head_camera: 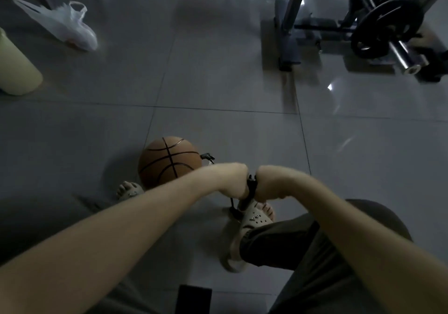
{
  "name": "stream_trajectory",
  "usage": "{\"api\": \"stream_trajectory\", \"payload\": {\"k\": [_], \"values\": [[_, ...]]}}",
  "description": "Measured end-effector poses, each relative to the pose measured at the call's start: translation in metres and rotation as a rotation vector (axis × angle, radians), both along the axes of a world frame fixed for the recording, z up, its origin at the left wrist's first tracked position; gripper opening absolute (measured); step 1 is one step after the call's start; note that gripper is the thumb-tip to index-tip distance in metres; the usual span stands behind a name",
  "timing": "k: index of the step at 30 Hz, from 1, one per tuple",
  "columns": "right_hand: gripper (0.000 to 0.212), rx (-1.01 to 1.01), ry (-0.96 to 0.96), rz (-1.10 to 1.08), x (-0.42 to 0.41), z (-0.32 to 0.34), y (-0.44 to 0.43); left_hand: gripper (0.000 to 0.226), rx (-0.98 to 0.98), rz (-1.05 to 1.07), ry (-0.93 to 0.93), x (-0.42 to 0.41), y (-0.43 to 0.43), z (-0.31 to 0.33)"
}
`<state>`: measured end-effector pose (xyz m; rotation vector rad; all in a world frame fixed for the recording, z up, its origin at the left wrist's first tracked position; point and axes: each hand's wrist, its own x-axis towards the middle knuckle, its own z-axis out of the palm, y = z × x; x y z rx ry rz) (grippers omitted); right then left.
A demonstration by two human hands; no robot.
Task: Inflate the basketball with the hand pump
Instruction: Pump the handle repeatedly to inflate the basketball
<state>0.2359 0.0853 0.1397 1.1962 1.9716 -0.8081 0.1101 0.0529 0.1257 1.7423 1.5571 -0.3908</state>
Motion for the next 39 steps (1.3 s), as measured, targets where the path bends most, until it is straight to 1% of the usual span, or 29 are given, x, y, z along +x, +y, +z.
{"api": "stream_trajectory", "payload": {"k": [3,7,12,15,20,22,24,26,29,32,35,37,39], "values": [[0.023,0.063,-0.003,0.019,0.000,-0.044,-0.002,0.026,0.043,-0.006,0.034,0.003,-0.003,-0.037],[0.019,0.038,-0.007,-0.022,0.005,-0.089,0.003,0.016,0.022,-0.032,0.042,0.005,0.001,-0.072],[0.018,0.035,-0.017,-0.050,0.005,-0.122,0.002,0.021,0.023,0.003,0.038,0.007,-0.002,-0.110],[0.019,0.029,-0.022,-0.074,0.005,-0.126,0.004,0.021,0.024,0.007,0.037,0.007,-0.001,-0.111],[0.021,-0.021,-0.019,-0.048,0.004,-0.095,-0.003,0.023,-0.005,0.029,0.038,0.011,-0.011,-0.082],[0.021,-0.069,-0.004,-0.025,0.003,-0.065,-0.002,0.024,-0.007,0.021,0.024,0.006,-0.011,-0.058],[0.015,-0.072,0.011,-0.023,0.001,-0.026,0.004,0.027,0.033,0.006,0.022,-0.002,-0.006,-0.026],[0.016,-0.056,0.027,-0.028,0.002,0.012,0.011,0.024,0.045,0.006,0.005,-0.005,0.000,0.009],[0.015,-0.040,0.046,-0.034,0.005,0.036,0.017,0.017,0.080,0.001,0.005,-0.005,0.008,0.033],[0.015,-0.019,-0.007,-0.007,0.001,0.010,0.004,0.022,0.050,-0.007,0.025,0.001,0.003,0.007],[0.024,0.060,-0.027,-0.003,-0.002,-0.042,-0.001,0.018,0.044,0.002,0.026,0.002,-0.002,-0.035],[0.023,0.078,-0.038,-0.010,0.001,-0.070,0.000,0.014,0.036,0.007,0.006,0.002,-0.002,-0.055],[0.021,0.077,-0.043,-0.023,0.003,-0.094,0.001,0.019,0.027,0.006,-0.008,0.003,0.001,-0.075]]}}
